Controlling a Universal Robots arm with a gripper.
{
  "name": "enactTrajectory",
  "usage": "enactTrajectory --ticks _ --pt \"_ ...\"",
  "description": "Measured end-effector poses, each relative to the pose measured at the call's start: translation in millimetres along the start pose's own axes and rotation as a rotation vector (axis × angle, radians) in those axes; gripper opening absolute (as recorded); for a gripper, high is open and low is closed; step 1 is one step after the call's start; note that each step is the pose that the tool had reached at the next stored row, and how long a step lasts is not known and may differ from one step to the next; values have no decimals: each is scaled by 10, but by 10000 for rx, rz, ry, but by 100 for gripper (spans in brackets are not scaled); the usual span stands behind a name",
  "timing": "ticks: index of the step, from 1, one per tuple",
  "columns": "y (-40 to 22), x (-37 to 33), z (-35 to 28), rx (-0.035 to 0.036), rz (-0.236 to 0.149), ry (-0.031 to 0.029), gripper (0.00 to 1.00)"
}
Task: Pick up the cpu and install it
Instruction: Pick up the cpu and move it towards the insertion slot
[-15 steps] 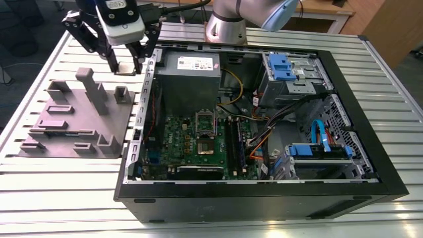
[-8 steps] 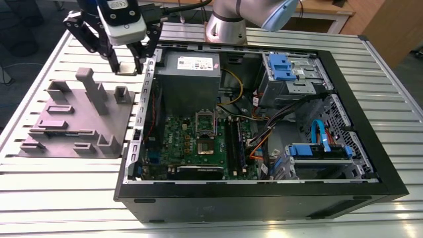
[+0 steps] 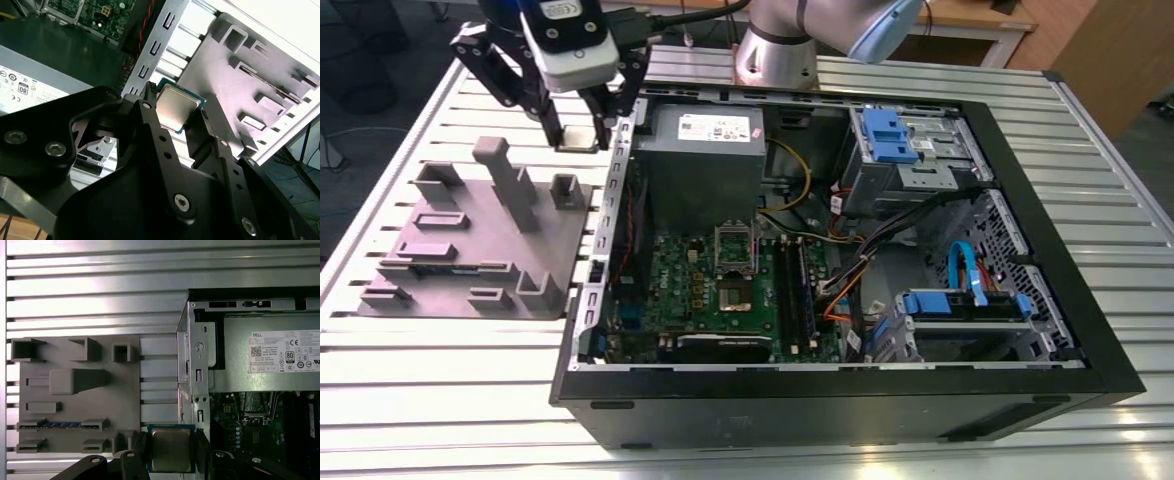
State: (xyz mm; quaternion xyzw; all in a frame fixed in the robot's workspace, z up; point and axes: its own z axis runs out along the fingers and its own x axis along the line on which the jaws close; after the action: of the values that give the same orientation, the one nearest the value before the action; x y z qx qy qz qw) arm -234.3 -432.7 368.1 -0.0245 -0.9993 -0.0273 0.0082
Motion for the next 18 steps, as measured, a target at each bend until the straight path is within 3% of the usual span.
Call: enactTrajectory --ticks 18 --pt "-1 -43 -1 -1 0 0 47"
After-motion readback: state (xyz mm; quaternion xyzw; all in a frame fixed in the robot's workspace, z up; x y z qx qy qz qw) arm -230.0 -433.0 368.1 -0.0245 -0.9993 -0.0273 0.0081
